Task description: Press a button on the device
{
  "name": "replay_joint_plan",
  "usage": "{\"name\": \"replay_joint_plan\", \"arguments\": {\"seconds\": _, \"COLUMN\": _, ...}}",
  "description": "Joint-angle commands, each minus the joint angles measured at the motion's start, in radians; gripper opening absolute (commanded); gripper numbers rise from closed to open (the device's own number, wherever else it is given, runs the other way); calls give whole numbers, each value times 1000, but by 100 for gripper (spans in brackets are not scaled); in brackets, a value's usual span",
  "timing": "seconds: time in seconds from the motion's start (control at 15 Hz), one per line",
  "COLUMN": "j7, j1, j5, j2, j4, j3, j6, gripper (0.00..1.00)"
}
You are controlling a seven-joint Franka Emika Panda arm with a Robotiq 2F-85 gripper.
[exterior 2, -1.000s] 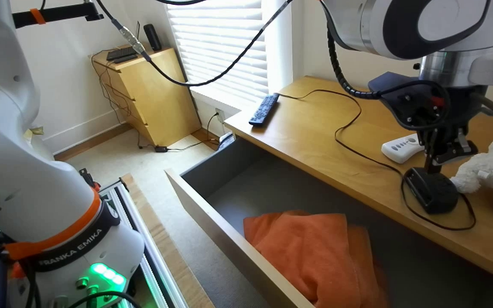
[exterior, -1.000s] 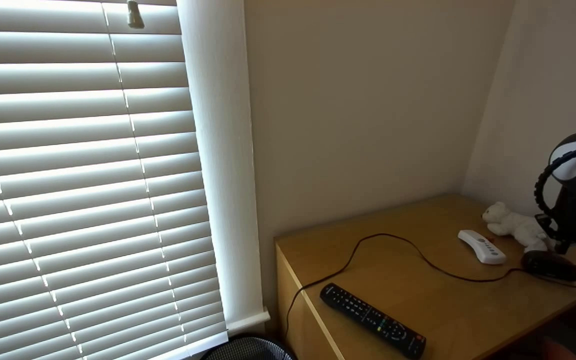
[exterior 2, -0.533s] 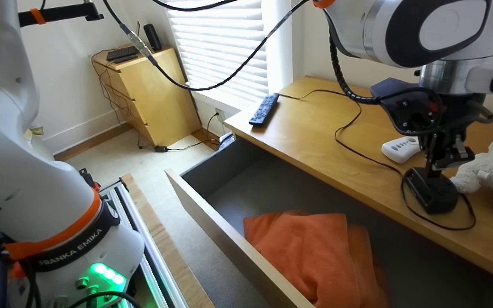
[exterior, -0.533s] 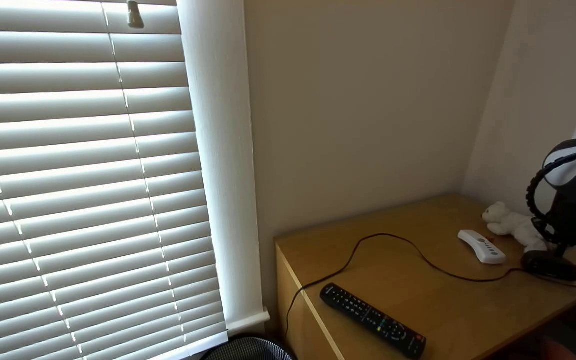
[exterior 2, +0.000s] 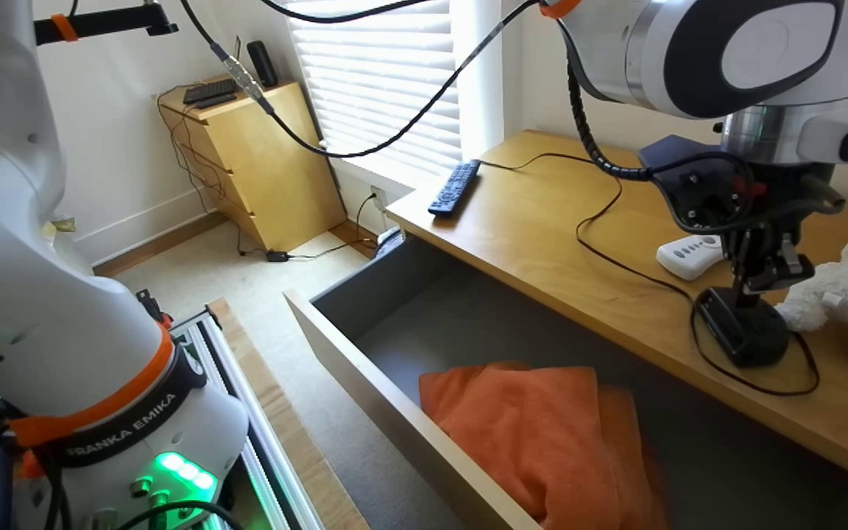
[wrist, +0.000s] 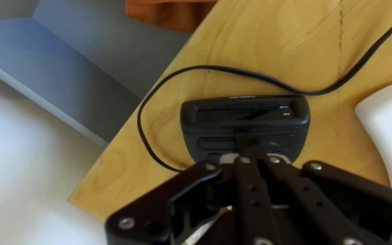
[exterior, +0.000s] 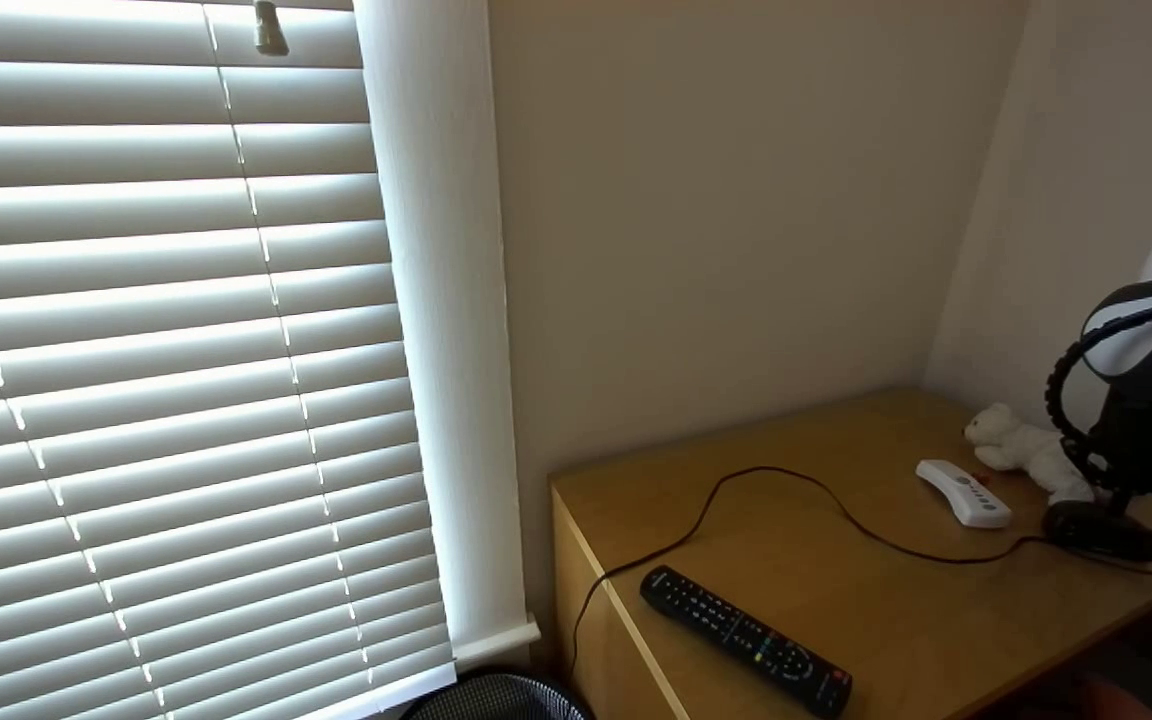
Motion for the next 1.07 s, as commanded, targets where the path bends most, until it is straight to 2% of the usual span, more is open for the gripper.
{"name": "replay_joint_plan", "arguments": {"seconds": 0.0, "j7": 35, "j1": 12, "j5": -1, "j2": 22, "j4": 11, "j3": -15, "j6": 22, "gripper": 0}}
{"name": "replay_joint_plan", "arguments": {"seconds": 0.47, "j7": 56, "j1": 12, "j5": 6, "j2": 30, "j4": 12, "j3": -16, "j6": 75, "gripper": 0}}
{"name": "replay_joint_plan", "arguments": {"seconds": 1.0, "j7": 59, "j1": 14, "j5": 8, "j2": 45, "j4": 13, "j3": -15, "j6": 80, "gripper": 0}}
